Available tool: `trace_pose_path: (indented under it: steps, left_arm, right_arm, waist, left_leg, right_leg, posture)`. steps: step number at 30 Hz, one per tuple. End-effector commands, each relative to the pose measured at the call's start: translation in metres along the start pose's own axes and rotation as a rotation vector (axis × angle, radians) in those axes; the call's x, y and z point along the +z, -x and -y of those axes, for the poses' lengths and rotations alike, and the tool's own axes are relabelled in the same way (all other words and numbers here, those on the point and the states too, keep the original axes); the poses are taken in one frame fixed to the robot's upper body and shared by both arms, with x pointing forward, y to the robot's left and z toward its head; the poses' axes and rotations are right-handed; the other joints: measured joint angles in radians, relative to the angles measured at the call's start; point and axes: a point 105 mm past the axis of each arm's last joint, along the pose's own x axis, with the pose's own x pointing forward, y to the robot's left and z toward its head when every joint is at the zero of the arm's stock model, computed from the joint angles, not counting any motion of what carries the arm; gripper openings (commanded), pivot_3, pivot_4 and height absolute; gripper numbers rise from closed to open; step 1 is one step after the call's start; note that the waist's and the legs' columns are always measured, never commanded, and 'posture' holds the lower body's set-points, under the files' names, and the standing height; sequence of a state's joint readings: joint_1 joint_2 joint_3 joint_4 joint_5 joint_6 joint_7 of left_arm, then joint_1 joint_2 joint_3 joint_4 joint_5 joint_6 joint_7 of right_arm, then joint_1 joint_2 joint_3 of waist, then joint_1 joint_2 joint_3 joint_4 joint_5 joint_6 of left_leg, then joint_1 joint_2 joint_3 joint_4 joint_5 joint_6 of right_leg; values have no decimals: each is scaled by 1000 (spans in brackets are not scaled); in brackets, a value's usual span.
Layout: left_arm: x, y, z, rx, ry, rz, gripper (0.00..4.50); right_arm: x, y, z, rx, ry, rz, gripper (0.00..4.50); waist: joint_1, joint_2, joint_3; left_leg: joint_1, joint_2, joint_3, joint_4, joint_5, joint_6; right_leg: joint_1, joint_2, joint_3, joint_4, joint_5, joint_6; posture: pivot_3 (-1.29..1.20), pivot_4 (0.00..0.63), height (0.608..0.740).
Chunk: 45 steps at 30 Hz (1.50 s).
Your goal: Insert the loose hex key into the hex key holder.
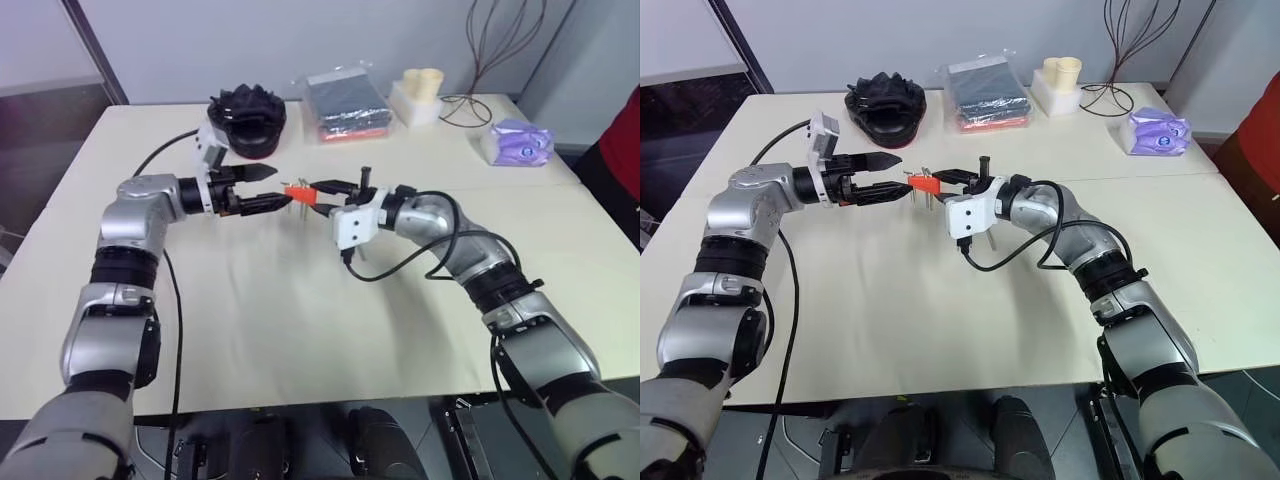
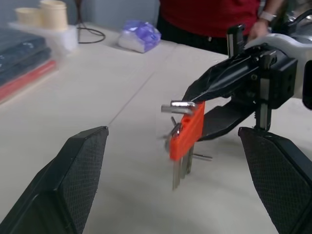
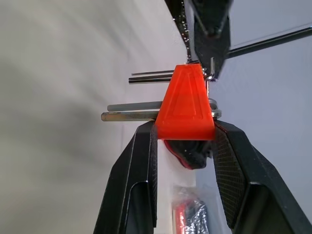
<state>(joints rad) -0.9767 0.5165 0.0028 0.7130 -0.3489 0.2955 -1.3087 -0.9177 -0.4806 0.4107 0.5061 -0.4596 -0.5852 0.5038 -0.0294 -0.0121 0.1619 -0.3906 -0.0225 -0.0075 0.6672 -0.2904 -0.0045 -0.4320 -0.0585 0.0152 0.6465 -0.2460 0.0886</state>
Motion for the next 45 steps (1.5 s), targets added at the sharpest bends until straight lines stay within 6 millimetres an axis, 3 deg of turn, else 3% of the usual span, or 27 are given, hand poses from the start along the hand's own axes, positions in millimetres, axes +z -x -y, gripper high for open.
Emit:
trace_pose_path:
  steps: [1,10,14,20,21,33,34,39,43,45]
  left_arm:
    - [9,-7,0,-34,-29,17,4500]
    - [7,-20,3,-77,-11,34,4500]
    - [5,-22,4,-84,-16,29,3258]
    - [5,-24,5,-91,-17,36,277]
    - [5,-24,5,-90,-17,37,39]
    - [6,-27,1,-58,-39,46,39]
    - [6,-27,1,-58,-41,48,0]
    - [6,-28,2,-53,-58,52,0]
    - [5,-23,1,-36,-71,51,0]
    - [5,-17,0,-21,-98,46,0]
  right_arm:
    - [12,0,20,-67,48,44,1008]
    - [18,-1,18,-73,48,60,1008]
    - [20,-1,17,-73,41,66,1008]
    - [22,-3,17,-76,38,70,1008]
    - [23,-3,16,-74,36,70,1008]
    - [22,-2,5,-27,2,69,1008]
    - [22,-1,4,-18,-3,68,2042]
    - [10,9,4,-1,10,13,4430]
    - [-6,28,2,5,3,-67,4430]
    - [-18,40,1,-35,-196,-134,4430]
  waist:
    - [-3,0,0]
    - [-12,0,0]
    - [-13,0,0]
    - [-12,0,0]
    - [-12,0,0]
    - [-12,0,0]
    - [-12,0,0]
    - [-12,0,0]
    - [-4,0,0]
    - [-4,0,0]
  left_leg:
    - [0,0,0,0,0,0]
    - [-1,0,0,0,0,0]
    - [-1,0,0,0,0,0]
    - [-1,0,0,0,0,0]
    - [-1,0,0,0,0,0]
    - [-1,0,0,0,0,0]
    - [-1,0,0,0,0,0]
    - [-1,0,0,0,0,0]
    - [-1,0,-1,0,0,0]
    - [-1,-1,0,0,0,0]
  right_leg:
    - [0,0,0,0,0,0]
    - [0,0,0,0,0,0]
    - [0,0,0,0,0,0]
    - [0,0,0,0,0,0]
    - [0,0,0,0,0,0]
    - [0,0,0,0,0,0]
    - [0,0,0,0,0,0]
    - [0,0,0,0,0,0]
    - [0,0,0,0,0,0]
    - [0,-1,0,0,0,0]
  posture:
    - [0,150,740]
    - [0,150,740]
    - [0,150,740]
    - [0,150,740]
    - [0,150,740]
    - [0,150,740]
    - [0,150,740]
    - [0,150,740]
    - [0,150,740]
    - [0,150,740]
